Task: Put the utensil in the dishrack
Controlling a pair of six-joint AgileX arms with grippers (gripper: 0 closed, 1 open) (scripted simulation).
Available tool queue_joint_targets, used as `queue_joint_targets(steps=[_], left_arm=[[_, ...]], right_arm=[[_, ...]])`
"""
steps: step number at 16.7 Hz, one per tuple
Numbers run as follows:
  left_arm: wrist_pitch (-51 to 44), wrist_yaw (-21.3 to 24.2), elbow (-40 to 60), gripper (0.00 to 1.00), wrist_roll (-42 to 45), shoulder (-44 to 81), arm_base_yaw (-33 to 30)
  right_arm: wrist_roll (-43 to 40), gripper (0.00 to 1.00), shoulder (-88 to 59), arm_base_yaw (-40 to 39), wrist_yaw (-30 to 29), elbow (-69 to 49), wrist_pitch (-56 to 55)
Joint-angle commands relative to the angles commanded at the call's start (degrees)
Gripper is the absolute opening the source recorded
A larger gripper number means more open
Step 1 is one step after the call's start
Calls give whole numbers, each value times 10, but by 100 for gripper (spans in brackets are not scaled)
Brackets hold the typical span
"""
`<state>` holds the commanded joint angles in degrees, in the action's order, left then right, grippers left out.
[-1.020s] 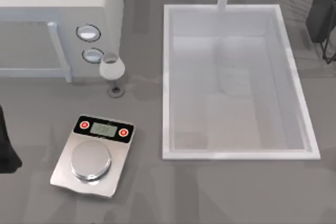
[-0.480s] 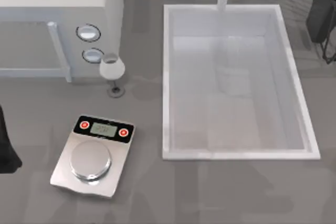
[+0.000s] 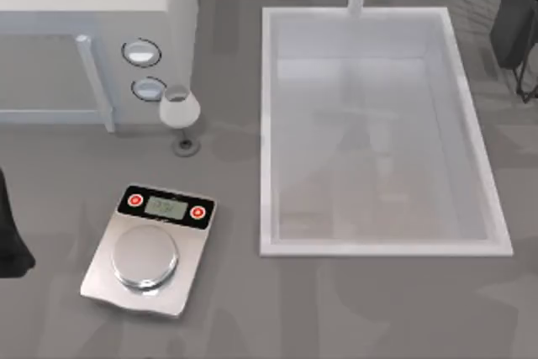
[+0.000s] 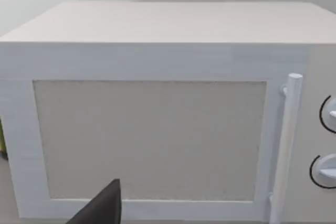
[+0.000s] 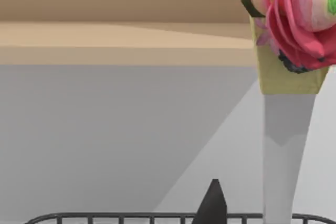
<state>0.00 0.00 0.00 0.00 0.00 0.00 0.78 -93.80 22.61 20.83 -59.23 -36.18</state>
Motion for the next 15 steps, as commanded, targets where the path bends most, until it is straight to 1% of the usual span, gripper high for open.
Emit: queue_joint_targets(steps=[2,4,10,15], left_arm=[[0,0,0,100,0,0,0],[0,0,0,100,0,0,0],[0,0,0,100,0,0,0],[0,0,0,100,0,0,0]], right_arm=[[0,0,-49,-25,-25,16,-61],[1,0,-80,-44,-43,27,-97],[1,0,-92,-50,-49,32,-110],[1,38,-92,-50,-49,32,-110]])
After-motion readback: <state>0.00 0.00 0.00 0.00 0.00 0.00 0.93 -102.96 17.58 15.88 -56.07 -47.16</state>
